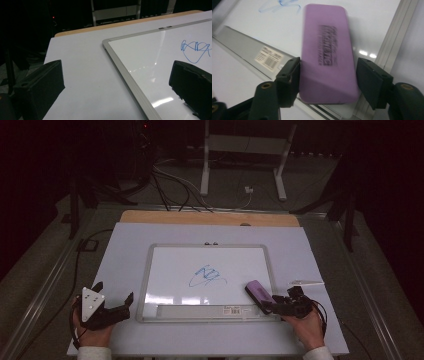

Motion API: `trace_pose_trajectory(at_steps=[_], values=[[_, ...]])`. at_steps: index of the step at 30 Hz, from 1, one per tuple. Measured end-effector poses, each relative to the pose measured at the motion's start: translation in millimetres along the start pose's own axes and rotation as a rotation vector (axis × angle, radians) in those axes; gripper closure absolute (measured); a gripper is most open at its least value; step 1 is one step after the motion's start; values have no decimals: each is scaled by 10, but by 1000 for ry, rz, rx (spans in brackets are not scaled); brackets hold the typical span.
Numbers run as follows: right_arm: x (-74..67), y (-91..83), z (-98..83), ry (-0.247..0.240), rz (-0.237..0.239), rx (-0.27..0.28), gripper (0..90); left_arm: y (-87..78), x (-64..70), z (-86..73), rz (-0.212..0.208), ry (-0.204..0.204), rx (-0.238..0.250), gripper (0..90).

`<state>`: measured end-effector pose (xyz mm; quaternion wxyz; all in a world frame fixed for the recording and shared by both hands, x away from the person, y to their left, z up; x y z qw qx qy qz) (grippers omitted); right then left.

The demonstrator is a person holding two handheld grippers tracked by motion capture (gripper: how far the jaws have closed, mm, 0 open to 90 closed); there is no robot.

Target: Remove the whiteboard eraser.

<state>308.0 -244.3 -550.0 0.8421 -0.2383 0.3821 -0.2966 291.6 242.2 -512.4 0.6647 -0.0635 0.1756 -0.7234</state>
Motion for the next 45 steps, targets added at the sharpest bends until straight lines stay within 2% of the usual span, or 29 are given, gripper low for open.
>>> trace_pose_trajectory(at_steps=[4, 27, 45], values=[[-6, 20, -7, -5, -1, -6, 399, 2, 0, -2, 0, -1, -1, 6], [-116, -168, 244, -66, -21, 114, 406, 11, 5, -15, 3, 0, -6, 6], [-164, -122, 509, -111, -61, 138, 406, 15, 2, -21, 1, -1, -8, 6]])
Point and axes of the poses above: each handheld gripper's, and its own axes: y roughly forward along the jaws, z roughly out of its top, x roughly to its right, the point moved 8 cm from there along y, roughly forward along the jaws, and after that the axes turned 11 degrees about z, right-handed, at the moved point
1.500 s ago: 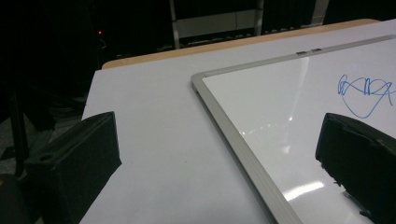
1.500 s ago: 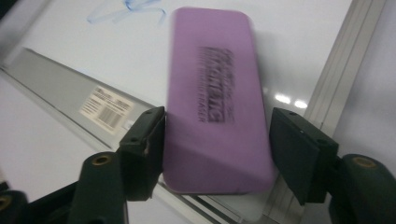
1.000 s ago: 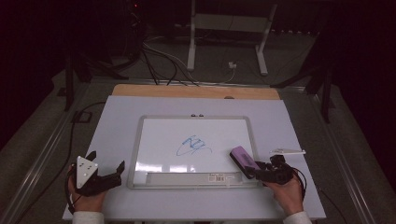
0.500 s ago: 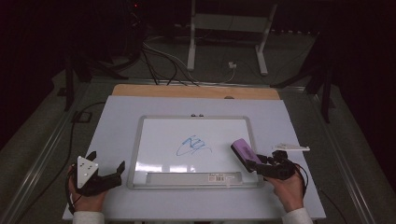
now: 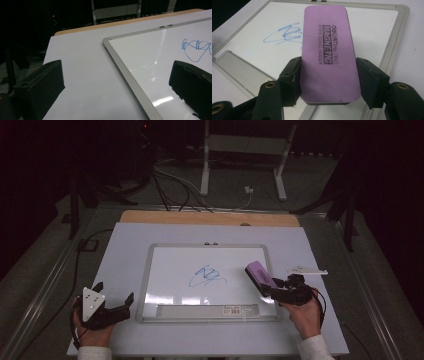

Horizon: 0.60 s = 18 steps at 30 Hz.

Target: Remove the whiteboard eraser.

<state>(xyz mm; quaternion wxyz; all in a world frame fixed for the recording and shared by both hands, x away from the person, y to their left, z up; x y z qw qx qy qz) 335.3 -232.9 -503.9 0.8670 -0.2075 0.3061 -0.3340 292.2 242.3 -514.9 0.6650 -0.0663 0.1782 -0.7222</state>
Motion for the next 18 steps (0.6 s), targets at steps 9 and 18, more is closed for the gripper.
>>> trace_pose_trajectory(at_steps=[9, 18], values=[[-21, 128, 126, -24, -20, -3, 406, 1, -2, -1, 0, -2, 0, 6], [-32, 222, 214, -42, -34, -3, 407, 4, -2, -2, 0, 0, -1, 6]])
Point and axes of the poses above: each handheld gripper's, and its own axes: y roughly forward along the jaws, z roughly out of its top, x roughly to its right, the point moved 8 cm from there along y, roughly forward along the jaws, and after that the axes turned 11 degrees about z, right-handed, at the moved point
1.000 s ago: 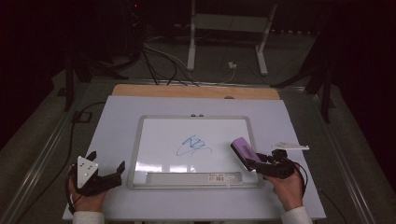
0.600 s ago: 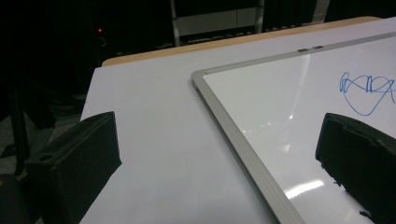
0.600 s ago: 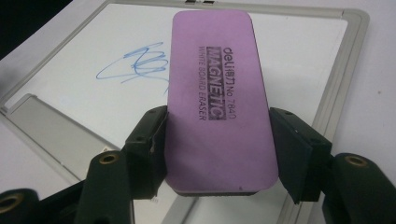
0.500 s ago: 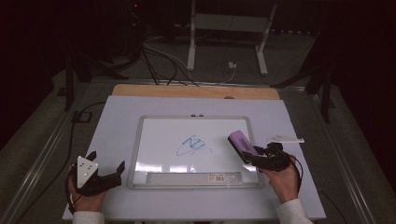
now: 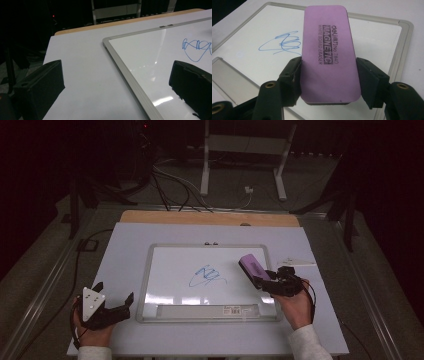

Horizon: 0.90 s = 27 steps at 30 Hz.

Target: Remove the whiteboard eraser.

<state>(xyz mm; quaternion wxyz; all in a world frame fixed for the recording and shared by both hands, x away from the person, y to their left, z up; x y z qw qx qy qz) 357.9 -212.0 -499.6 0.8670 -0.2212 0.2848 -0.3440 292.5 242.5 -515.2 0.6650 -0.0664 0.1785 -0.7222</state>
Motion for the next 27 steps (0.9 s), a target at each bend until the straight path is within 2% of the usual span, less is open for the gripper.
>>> trace_pose_trajectory(at_steps=[14, 18, 27], values=[[-32, 181, 131, -36, -17, -7, 407, -1, -13, -7, 2, -4, -1, 6], [-47, 272, 179, -54, -25, -17, 407, -8, -26, -13, 4, -7, 0, 6], [-67, 447, 213, -62, -29, -25, 408, -3, -8, -10, 3, 2, -2, 6]])
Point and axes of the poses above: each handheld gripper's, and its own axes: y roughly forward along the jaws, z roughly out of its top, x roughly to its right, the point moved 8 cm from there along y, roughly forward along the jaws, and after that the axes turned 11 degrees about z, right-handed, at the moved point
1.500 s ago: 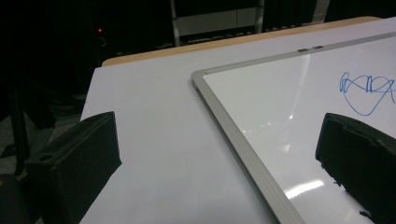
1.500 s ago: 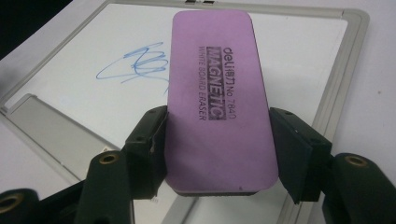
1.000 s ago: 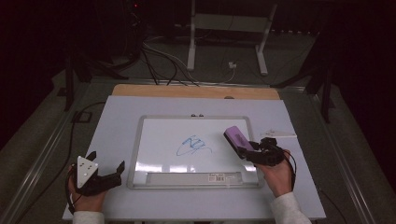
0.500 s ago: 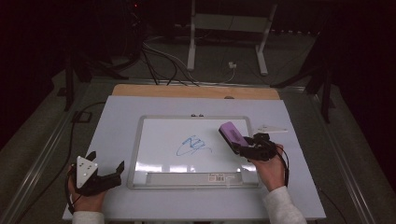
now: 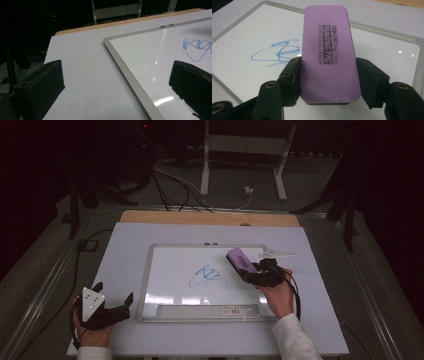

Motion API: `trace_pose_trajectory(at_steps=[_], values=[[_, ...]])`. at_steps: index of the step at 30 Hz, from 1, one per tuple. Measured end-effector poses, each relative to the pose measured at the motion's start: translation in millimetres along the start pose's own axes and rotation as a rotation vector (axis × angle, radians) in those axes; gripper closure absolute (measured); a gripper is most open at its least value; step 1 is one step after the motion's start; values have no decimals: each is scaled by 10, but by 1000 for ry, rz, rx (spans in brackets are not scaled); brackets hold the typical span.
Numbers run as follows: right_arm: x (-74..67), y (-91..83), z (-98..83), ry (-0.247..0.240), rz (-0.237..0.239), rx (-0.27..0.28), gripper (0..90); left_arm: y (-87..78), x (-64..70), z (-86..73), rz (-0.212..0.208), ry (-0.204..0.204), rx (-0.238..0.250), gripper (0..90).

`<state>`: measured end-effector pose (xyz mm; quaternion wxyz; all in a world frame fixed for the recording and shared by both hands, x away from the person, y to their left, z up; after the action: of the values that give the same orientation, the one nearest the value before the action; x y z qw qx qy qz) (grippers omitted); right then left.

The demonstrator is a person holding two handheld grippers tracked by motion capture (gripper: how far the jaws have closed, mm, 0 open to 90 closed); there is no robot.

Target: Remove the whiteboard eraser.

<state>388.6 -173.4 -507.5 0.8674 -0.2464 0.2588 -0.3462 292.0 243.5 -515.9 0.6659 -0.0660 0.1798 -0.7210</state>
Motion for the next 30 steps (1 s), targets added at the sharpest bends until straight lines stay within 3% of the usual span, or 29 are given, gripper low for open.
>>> trace_pose_trajectory(at_steps=[30], values=[[-40, 393, -23, -47, -61, -61, 407, 4, -14, -1, -2, -4, 1, 6]])
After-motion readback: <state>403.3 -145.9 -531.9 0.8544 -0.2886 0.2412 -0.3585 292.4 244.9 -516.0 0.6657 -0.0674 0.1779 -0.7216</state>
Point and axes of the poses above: each handheld gripper's, and its own axes: y roughly forward along the jaws, z roughly out of its top, x roughly to its right, the point moved 8 cm from there along y, roughly forward along the jaws, and after that the axes turned 11 degrees about z, right-handed, at the moved point
